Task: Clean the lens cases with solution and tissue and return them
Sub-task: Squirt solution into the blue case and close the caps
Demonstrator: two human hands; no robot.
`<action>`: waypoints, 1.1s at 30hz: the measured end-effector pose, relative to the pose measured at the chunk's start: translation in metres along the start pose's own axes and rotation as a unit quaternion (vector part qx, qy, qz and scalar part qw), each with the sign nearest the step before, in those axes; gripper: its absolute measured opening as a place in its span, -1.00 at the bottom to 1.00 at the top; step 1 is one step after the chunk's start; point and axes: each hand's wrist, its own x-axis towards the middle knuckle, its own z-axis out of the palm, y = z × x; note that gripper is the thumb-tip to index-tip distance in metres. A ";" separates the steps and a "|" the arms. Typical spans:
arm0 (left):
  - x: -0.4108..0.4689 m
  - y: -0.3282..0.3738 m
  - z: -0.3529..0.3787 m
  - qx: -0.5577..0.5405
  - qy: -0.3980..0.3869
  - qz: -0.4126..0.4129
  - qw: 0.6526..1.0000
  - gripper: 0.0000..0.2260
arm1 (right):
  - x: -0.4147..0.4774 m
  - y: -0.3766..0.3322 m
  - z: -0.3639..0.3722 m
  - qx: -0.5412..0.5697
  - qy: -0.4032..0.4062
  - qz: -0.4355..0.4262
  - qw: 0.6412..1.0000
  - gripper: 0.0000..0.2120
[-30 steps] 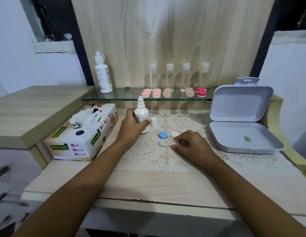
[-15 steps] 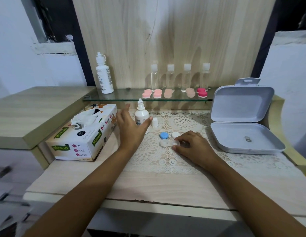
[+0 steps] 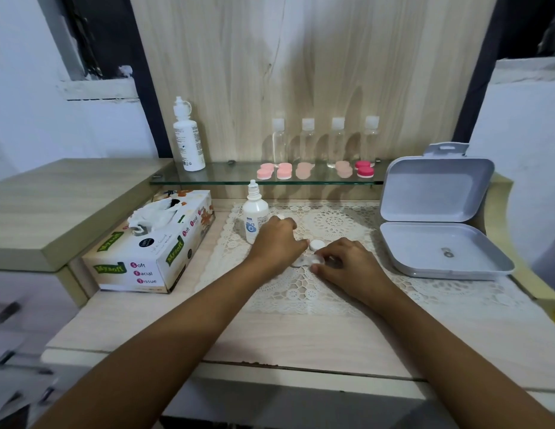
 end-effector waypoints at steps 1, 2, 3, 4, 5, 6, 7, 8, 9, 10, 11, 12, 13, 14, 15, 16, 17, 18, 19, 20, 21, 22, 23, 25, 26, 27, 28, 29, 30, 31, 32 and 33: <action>0.002 0.000 0.000 0.012 -0.016 -0.011 1.000 -0.61 | 0.001 0.000 0.000 0.000 0.001 0.000 1.000 -0.73; 0.004 0.000 0.001 0.020 -0.031 -0.021 0.999 -0.64 | 0.001 0.001 0.001 -0.001 0.001 0.001 1.000 -0.72; 0.007 0.001 0.001 0.028 -0.043 -0.028 0.998 -0.69 | 0.001 0.001 0.001 -0.001 0.001 0.001 1.000 -0.71; 0.008 0.002 0.001 0.035 -0.051 -0.032 0.998 -0.76 | 0.001 0.001 0.001 -0.001 0.000 0.002 1.000 -0.70; 0.009 0.003 0.000 0.039 -0.058 -0.034 0.997 -0.77 | 0.001 0.001 0.001 0.000 0.001 0.002 1.000 -0.70; 0.009 0.004 0.000 0.039 -0.063 -0.037 0.997 -0.77 | 0.001 0.001 0.001 0.001 0.002 0.001 1.000 -0.70; 0.010 0.004 0.000 0.035 -0.068 -0.039 0.996 -0.80 | 0.001 0.001 0.001 0.000 0.003 0.000 1.000 -0.70; 0.010 0.003 0.000 0.025 -0.068 -0.039 0.997 -0.82 | 0.001 0.001 0.001 0.000 0.003 -0.001 1.000 -0.70; 0.010 0.003 0.000 0.008 -0.065 -0.039 0.997 -0.82 | 0.001 0.001 0.001 -0.001 0.002 -0.001 1.000 -0.70; 0.009 0.002 -0.001 -0.017 -0.057 -0.038 0.998 -0.83 | 0.001 0.001 0.002 -0.001 0.002 -0.001 1.000 -0.70; 0.007 0.001 -0.003 -0.048 -0.049 -0.034 0.997 -0.85 | 0.001 0.001 0.002 -0.001 0.002 -0.001 1.000 -0.71; 0.004 0.001 -0.006 -0.083 -0.044 -0.026 0.995 -0.86 | 0.001 0.001 0.001 0.000 0.002 -0.001 1.000 -0.72; 0.000 0.001 -0.009 -0.114 -0.041 -0.014 0.993 -0.87 | 0.001 0.001 0.001 0.001 0.002 -0.002 1.000 -0.72; -0.005 0.001 -0.013 -0.137 -0.041 0.001 0.990 -0.86 | 0.001 0.001 0.001 0.001 0.002 -0.003 1.000 -0.72; -0.009 0.000 -0.016 -0.150 -0.046 0.018 0.987 -0.84 | 0.001 0.001 0.001 0.001 0.002 -0.003 1.000 -0.71; -0.013 -0.002 -0.018 -0.152 -0.051 0.035 0.986 -0.82 | 0.001 0.001 0.001 0.000 0.001 -0.003 1.000 -0.70; -0.018 -0.004 -0.019 -0.146 -0.056 0.047 0.987 -0.80 | 0.001 0.001 0.001 -0.001 0.001 -0.002 1.000 -0.69; -0.022 -0.006 -0.019 -0.137 -0.062 0.056 0.987 -0.79 | 0.001 0.001 0.001 -0.003 0.001 -0.001 1.000 -0.69; -0.025 -0.009 -0.019 -0.130 -0.069 0.063 0.987 -0.78 | 0.001 0.001 0.001 -0.005 0.001 -0.001 1.000 -0.69; -0.027 -0.011 -0.018 -0.126 -0.074 0.070 0.987 -0.77 | 0.001 0.001 0.001 -0.006 0.002 -0.002 1.000 -0.70; -0.030 -0.012 -0.018 -0.121 -0.077 0.079 0.987 -0.77 | 0.001 0.001 0.001 -0.005 0.003 -0.003 1.000 -0.70; -0.031 -0.014 -0.017 -0.115 -0.077 0.086 0.987 -0.77 | 0.001 0.001 0.001 -0.005 0.005 -0.004 1.000 -0.70; -0.033 -0.014 -0.017 -0.109 -0.075 0.094 0.987 -0.77 | 0.001 0.001 0.002 -0.005 0.006 -0.005 1.000 -0.71; -0.034 -0.015 -0.015 -0.103 -0.069 0.103 0.987 -0.77 | 0.001 0.001 0.002 -0.003 0.008 -0.006 1.000 -0.71; -0.035 -0.015 -0.014 -0.102 -0.065 0.105 0.987 -0.77 | 0.001 0.001 0.002 -0.003 0.008 -0.006 1.000 -0.71; -0.035 -0.016 -0.013 -0.101 -0.060 0.107 0.987 -0.76 | 0.001 0.001 0.002 -0.003 0.007 -0.006 1.000 -0.70; -0.035 -0.016 -0.012 -0.098 -0.054 0.108 0.988 -0.75 | 0.001 0.001 0.002 -0.004 0.006 -0.005 1.000 -0.69; -0.035 -0.018 -0.010 -0.095 -0.051 0.109 0.988 -0.74 | 0.001 0.001 0.002 -0.005 0.006 -0.005 1.000 -0.69; -0.035 -0.019 -0.009 -0.094 -0.049 0.109 0.988 -0.72 | 0.001 0.001 0.002 -0.006 0.006 -0.004 1.000 -0.68; -0.034 -0.020 -0.007 -0.094 -0.050 0.110 0.988 -0.72 | 0.001 0.001 0.002 -0.008 0.006 -0.002 1.000 -0.68; -0.034 -0.021 -0.006 -0.095 -0.051 0.112 0.988 -0.71 | 0.001 0.002 0.002 -0.009 0.006 0.000 1.000 -0.67; -0.034 -0.022 -0.005 -0.097 -0.052 0.113 0.988 -0.70 | 0.002 0.002 0.002 -0.009 0.007 0.000 1.000 -0.67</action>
